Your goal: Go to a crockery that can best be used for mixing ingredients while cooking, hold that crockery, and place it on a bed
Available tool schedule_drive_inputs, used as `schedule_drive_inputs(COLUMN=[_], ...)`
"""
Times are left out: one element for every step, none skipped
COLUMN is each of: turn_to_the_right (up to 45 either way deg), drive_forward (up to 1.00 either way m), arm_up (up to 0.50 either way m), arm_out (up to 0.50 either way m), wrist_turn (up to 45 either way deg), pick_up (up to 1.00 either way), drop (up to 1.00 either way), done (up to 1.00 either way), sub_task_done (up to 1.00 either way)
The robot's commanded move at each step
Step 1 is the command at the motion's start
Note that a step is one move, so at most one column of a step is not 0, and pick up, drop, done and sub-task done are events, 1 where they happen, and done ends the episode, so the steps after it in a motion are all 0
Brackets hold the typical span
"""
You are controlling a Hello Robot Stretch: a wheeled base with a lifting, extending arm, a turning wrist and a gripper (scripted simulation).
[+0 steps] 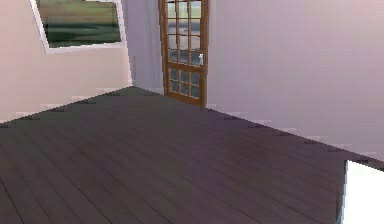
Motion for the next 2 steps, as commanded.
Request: schedule_drive_inputs(turn_to_the_right=[0.0,0.0], drive_forward=[0.00,0.00], arm_up=[0.00,0.00], arm_out=[0.30,0.00], wrist_turn=[0.0,45.0], pick_up=[0.00,0.00], drop=[0.00,0.00], done=[0.00,0.00], sub_task_done=[0.00,0.00])
